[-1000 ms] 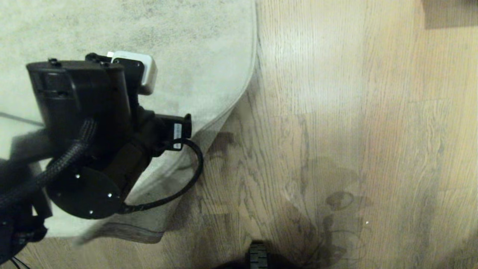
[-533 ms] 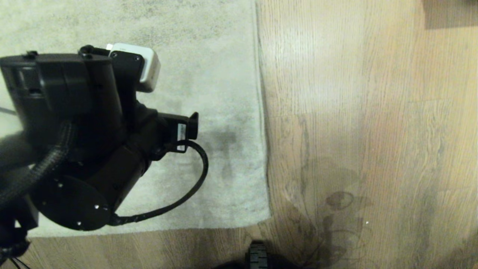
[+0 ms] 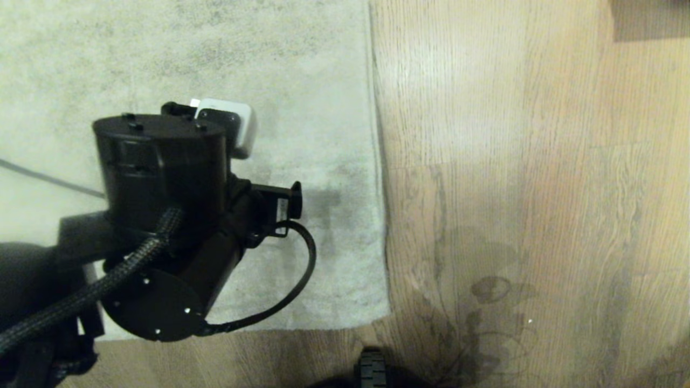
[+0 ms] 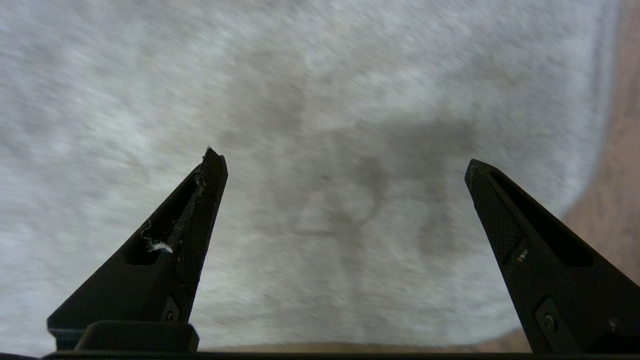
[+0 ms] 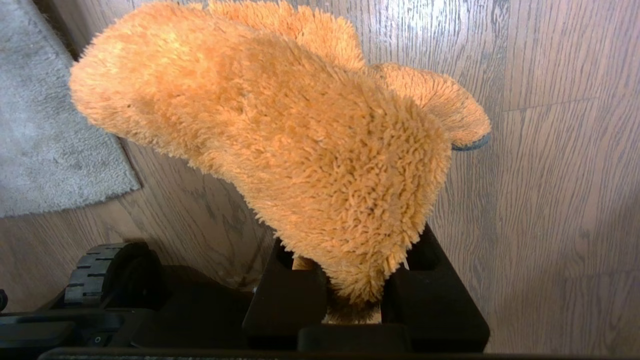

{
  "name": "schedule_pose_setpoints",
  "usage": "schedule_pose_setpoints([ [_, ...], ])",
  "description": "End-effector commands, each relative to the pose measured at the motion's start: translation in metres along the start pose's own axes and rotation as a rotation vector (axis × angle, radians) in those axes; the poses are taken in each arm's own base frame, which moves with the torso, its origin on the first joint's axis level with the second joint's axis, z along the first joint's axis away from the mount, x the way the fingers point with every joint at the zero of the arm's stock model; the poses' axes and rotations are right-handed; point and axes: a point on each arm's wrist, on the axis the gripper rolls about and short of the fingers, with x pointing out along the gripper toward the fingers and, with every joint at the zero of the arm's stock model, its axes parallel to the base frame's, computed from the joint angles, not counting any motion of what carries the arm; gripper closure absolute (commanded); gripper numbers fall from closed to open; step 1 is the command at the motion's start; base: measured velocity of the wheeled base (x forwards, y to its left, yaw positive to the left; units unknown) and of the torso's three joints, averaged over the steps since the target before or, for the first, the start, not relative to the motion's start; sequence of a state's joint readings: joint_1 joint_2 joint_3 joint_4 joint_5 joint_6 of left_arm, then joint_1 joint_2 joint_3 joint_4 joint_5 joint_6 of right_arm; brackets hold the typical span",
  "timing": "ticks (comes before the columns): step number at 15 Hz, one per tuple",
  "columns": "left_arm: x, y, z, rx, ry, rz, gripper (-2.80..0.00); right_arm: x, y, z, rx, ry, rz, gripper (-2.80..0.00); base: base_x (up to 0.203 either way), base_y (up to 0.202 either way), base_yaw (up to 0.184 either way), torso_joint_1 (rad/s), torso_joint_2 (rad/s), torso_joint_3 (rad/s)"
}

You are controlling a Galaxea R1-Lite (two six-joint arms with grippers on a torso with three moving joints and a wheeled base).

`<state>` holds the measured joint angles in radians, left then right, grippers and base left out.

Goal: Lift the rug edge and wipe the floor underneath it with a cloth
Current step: Lay down the carpet

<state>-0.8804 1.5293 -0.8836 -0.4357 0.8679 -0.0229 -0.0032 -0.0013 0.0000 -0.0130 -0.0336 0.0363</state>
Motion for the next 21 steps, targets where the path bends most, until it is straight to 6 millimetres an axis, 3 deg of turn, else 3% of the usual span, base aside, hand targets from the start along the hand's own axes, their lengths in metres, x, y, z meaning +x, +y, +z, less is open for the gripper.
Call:
schedule_pose_setpoints([
  [1, 0.007, -0.015, -0.012, 0.019, 0.032, -0.009, -2.8, 0.0, 0.0, 0.0, 0.0, 0.002, 0.0, 0.0, 0.0, 0.0, 0.0, 0.0, 0.0, 0.0],
  [5, 0.012, -0.033, -0.024, 0.036, 0.059, -0.028, -2.8, 0.0, 0.0, 0.0, 0.0, 0.0, 0.0, 0.0, 0.0, 0.0, 0.0, 0.0, 0.0, 0.0],
  [6, 0.014, -0.036, -0.027, 0.038, 0.067, -0.033, 0.0, 0.0, 0.0, 0.0, 0.0, 0.0, 0.0, 0.0, 0.0, 0.0, 0.0, 0.0, 0.0, 0.0],
  [10, 0.015, -0.053, -0.048, 0.065, 0.114, -0.061, 0.0, 0.0, 0.0, 0.0, 0.0, 0.0, 0.0, 0.0, 0.0, 0.0, 0.0, 0.0, 0.0, 0.0],
  [16, 0.005, -0.056, -0.101, 0.223, 0.236, -0.107, 0.0, 0.0, 0.0, 0.0, 0.0, 0.001, 0.0, 0.0, 0.0, 0.0, 0.0, 0.0, 0.0, 0.0],
  [21, 0.025, -0.077, -0.151, 0.334, 0.377, -0.185, 0.0, 0.0, 0.0, 0.0, 0.0, 0.0, 0.0, 0.0, 0.0, 0.0, 0.0, 0.0, 0.0, 0.0],
])
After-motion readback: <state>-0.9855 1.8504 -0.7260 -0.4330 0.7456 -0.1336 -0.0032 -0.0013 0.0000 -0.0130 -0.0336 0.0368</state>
